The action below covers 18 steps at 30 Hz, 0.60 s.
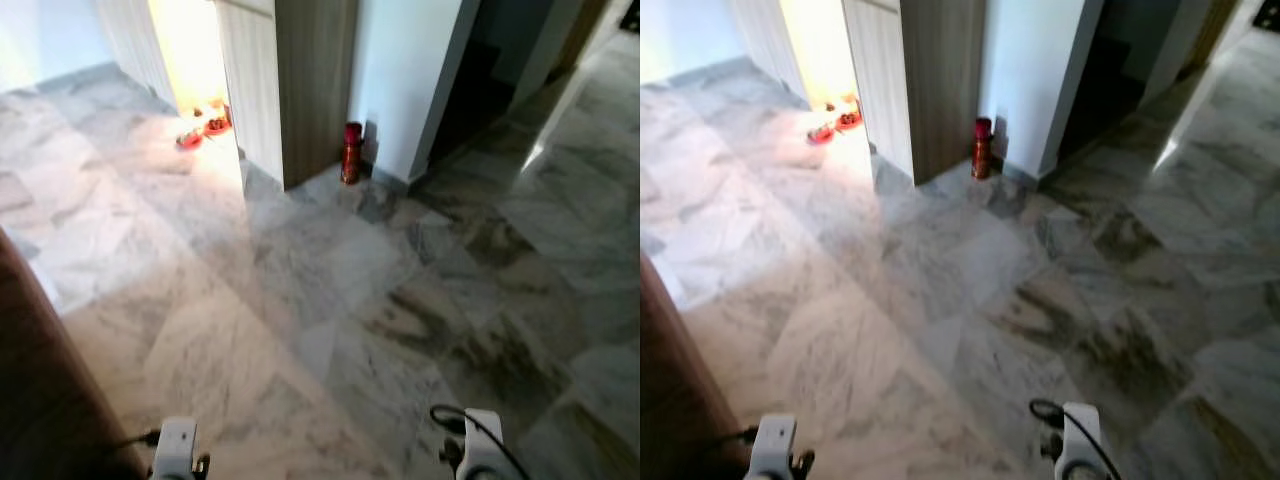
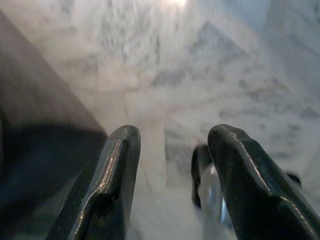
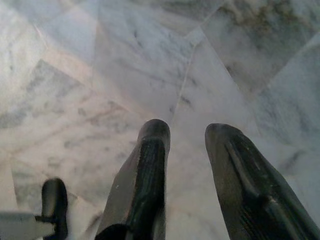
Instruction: Move the pillow to the sofa from floor
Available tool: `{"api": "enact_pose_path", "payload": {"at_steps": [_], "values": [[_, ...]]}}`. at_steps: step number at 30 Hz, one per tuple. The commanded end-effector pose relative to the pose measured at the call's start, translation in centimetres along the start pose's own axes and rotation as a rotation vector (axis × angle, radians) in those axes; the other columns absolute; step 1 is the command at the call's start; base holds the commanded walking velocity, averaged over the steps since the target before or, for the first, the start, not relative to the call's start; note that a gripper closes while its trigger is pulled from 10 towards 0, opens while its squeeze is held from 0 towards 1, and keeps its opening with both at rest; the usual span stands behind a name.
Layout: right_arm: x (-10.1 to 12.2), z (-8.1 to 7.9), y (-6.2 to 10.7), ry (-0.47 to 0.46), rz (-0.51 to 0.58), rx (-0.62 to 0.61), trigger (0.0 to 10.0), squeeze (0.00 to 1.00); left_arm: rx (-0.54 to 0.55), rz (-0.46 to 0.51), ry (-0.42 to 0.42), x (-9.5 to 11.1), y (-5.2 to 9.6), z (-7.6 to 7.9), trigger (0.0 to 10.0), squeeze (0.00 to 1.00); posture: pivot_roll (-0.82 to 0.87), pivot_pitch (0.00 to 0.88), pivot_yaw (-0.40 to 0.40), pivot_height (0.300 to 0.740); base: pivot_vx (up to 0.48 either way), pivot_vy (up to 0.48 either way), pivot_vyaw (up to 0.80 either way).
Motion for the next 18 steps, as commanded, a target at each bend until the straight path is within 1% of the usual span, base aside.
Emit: {"api": "enact_pose_path", "payload": {"at_steps": [1, 6, 10, 16, 18], "values": [[-1.26, 1.05, 0.3, -0.004, -0.038, -0.027, 10.0, 0.0, -0.016, -0.002, 0.004, 0.01, -0.06, 0.74, 10.0, 0.0, 0.04, 0.0, -0.043, 0.74, 0.266, 0.0, 0.0], [-1.25, 1.03, 0.3, -0.002, -0.038, -0.025, 10.0, 0.0, -0.016, -0.004, 0.004, -0.04, -0.05, 0.75, 10.0, 0.0, 0.04, 0.0, -0.042, 0.74, 0.259, 0.0, 0.0], [-1.12, 1.03, 0.27, 0.035, -0.035, -0.024, 10.0, 0.0, -0.014, -0.006, 0.004, -0.06, -0.05, 0.68, 10.0, 0.0, 0.04, 0.0, -0.041, 0.74, 0.262, 0.0, 0.0], [-1.12, 0.97, 0.27, 0.03, -0.035, -0.016, 10.0, 0.0, -0.013, -0.005, 0.004, 0.0, -0.06, 0.67, 10.0, 0.0, 0.04, 0.0, -0.04, 0.74, 0.262, 0.0, 0.8], [-1.12, 0.96, 0.26, 0.017, -0.035, -0.018, 10.0, 0.0, -0.013, -0.005, 0.003, 0.05, -0.08, 0.67, 10.0, 0.0, 0.04, 0.0, -0.04, 0.74, 0.259, 0.0, 0.25]]}}
Point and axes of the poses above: a point about 5 cm out from each wrist's last joint towards the gripper, its own y axis pointing back from the gripper into the wrist, its own x axis along the axis of the wrist's last joint, z = x × y, the point moved 3 cm from there along -y, pointing out of the wrist towards the gripper, and after that the axes turned 1 degree about y, right-handed, at the moved point
